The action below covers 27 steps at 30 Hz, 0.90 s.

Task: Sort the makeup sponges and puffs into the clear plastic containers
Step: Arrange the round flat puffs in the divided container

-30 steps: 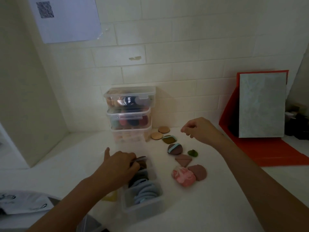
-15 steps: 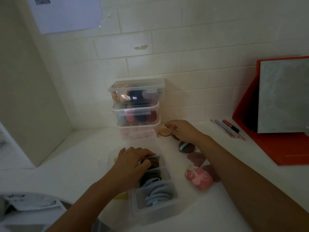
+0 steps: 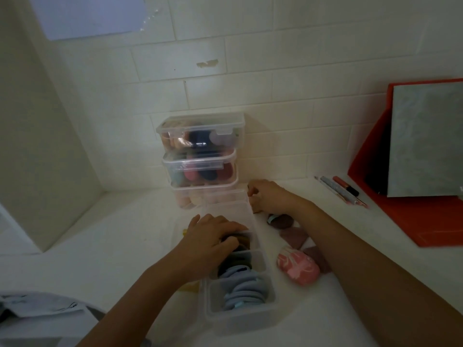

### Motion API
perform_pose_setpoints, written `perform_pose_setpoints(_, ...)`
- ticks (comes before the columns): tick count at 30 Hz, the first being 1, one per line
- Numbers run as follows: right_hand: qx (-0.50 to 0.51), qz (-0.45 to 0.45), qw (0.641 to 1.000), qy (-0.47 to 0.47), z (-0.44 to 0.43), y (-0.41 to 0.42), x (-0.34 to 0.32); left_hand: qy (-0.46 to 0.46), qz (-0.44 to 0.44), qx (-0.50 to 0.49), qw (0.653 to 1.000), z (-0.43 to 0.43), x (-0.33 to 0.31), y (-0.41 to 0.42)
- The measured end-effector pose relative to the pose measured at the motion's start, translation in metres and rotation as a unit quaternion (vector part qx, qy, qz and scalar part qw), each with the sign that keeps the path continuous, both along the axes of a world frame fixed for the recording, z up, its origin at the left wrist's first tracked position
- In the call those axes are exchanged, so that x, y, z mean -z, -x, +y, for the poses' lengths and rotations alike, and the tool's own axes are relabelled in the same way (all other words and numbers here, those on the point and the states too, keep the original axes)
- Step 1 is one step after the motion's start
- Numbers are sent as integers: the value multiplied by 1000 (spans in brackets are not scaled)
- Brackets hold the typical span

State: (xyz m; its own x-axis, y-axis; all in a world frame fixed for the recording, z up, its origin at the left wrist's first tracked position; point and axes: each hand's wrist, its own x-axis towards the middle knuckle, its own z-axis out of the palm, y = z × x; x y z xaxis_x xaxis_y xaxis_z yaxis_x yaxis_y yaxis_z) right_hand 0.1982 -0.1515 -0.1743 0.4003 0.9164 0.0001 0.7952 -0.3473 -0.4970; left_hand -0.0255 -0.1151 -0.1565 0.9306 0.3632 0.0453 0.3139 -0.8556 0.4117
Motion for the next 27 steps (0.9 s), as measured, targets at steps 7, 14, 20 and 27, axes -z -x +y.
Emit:
perform_pose_setpoints(7, 19, -8, 993, -113, -29, -10, -47, 30, -16, -19, 999, -8, -3, 1)
perform_pose_setpoints(14, -119, 39, 985, -116, -62, 42, -103, 11, -34, -15, 999, -7, -3, 3)
perform_pose_setpoints(20, -148, -177, 973, -3, -46, 80, -81, 21, -43, -29, 998, -12, -4, 3)
perform_pose_setpoints(27, -122, -264, 957, 24, -41, 90, -75, 29, -65, -35, 997, -11, -1, 4)
